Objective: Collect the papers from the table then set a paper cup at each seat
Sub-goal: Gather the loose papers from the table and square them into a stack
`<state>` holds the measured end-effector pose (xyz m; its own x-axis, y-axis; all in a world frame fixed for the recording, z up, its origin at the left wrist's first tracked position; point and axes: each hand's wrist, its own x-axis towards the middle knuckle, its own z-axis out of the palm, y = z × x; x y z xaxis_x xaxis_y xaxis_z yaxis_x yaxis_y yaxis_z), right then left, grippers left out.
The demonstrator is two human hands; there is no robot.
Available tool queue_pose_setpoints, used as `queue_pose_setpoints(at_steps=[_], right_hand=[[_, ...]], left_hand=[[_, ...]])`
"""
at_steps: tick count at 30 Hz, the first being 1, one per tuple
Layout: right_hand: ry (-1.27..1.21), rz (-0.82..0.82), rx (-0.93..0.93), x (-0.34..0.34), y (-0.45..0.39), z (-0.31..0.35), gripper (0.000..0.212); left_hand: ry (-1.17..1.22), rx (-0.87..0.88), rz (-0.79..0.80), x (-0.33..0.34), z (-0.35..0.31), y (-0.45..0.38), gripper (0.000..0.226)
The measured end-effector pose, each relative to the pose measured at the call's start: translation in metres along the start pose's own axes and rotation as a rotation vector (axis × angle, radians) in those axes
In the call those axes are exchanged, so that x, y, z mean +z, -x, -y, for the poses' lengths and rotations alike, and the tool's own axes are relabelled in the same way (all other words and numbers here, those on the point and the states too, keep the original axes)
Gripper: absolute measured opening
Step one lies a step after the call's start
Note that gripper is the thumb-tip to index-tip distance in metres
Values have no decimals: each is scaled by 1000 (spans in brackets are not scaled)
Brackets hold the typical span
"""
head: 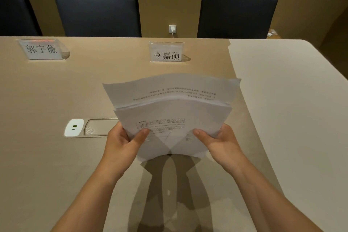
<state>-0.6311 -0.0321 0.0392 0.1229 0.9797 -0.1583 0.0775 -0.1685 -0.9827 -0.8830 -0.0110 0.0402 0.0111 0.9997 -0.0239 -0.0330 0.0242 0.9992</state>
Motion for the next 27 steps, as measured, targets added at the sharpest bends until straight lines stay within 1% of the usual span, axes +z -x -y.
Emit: queue_pose_setpoints(at_steps=[2, 3, 5, 7, 9, 11, 12, 14, 15, 17, 19, 21, 23, 25, 26, 27], right_hand=[[-19, -5, -5, -2, 2, -2, 28], [-22, 8, -1, -5, 2, -4, 33], [-36, 58, 24, -11, 2, -7, 47], [-20, 78, 36, -16, 1, -10, 52], [17, 83, 37, -15, 0, -10, 49], [28, 64, 35, -10, -1, -10, 44], [35, 40, 30, -5, -2, -9, 39], [60, -30, 9, 2, -1, -5, 26], [61, -62, -4, 4, -1, -4, 23], [18, -101, -17, 4, 0, -3, 25], [-41, -79, -8, 1, 2, -6, 37], [-46, -38, -9, -3, 5, -9, 47], [-22, 1, -1, -6, 5, -9, 42], [1, 29, 7, -6, 4, -2, 37], [10, 23, 1, -6, 2, 4, 41], [3, 1, -14, -5, 2, 13, 52]], left_hand=[[3, 25, 8, 0, -2, 2, 37], [-5, 34, 21, -2, -2, 2, 39], [-31, 42, 44, -10, 0, 3, 52], [-41, 38, 70, -17, 1, 2, 59], [-47, 42, 99, -18, 3, 0, 60], [-45, 53, 92, -12, 7, -2, 55], [-37, 59, 70, -6, 8, -2, 54], [-12, 67, 8, 3, 8, -3, 61], [-1, 79, -20, 6, 8, -3, 63], [17, 104, -39, 6, 8, -2, 56], [23, 90, -14, 1, 11, 0, 49], [4, 29, 17, -5, 17, 1, 49], [-28, -40, 26, -8, 23, -1, 46], [-43, -68, 16, -8, 27, -6, 31], [-51, -68, 21, -7, 28, -9, 26], [-65, -68, 30, -6, 28, -11, 29]])
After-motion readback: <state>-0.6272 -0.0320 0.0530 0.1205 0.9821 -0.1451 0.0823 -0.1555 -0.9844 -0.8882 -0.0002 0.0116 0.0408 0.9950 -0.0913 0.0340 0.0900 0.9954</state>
